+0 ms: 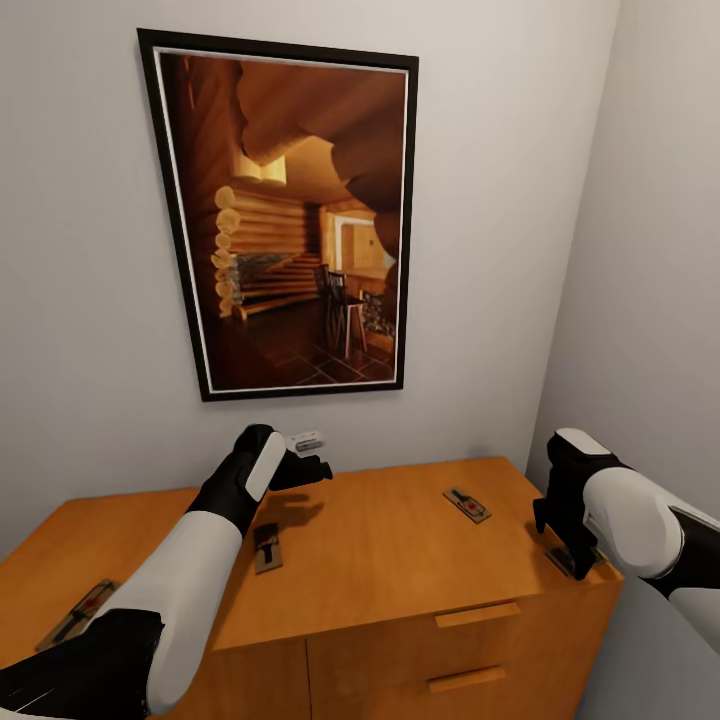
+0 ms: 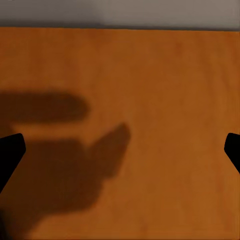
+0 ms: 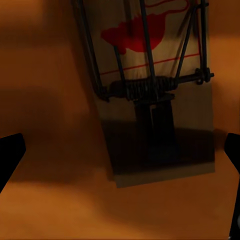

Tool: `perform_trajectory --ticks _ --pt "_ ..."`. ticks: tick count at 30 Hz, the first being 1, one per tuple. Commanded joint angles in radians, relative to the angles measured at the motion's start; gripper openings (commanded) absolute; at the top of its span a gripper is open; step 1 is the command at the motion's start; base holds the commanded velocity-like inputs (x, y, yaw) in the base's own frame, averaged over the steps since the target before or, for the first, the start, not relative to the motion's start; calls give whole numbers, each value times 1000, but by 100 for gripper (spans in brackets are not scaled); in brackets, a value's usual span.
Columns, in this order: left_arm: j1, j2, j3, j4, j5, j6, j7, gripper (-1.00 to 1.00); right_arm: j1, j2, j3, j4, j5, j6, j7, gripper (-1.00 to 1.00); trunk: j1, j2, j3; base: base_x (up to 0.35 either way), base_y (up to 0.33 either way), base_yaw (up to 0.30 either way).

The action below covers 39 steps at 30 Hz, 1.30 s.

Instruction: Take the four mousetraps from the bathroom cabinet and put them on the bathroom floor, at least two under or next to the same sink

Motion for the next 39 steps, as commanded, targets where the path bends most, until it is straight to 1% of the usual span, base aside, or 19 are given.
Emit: perform_trajectory --ticks 1,38,39 --pt "-1 0 1 -1 11 3 10 100 1 0 8 -1 -8 10 -3 100 0 -1 -2 0 0 0" --pt "-1 -1 1 -3 11 4 9 100 1 0 8 -1 -8 10 -2 100 0 -1 -2 0 0 0" --pt "-1 -1 1 -3 11 4 9 100 1 0 8 -1 -8 10 -2 100 4 -8 -5 0 0 0"
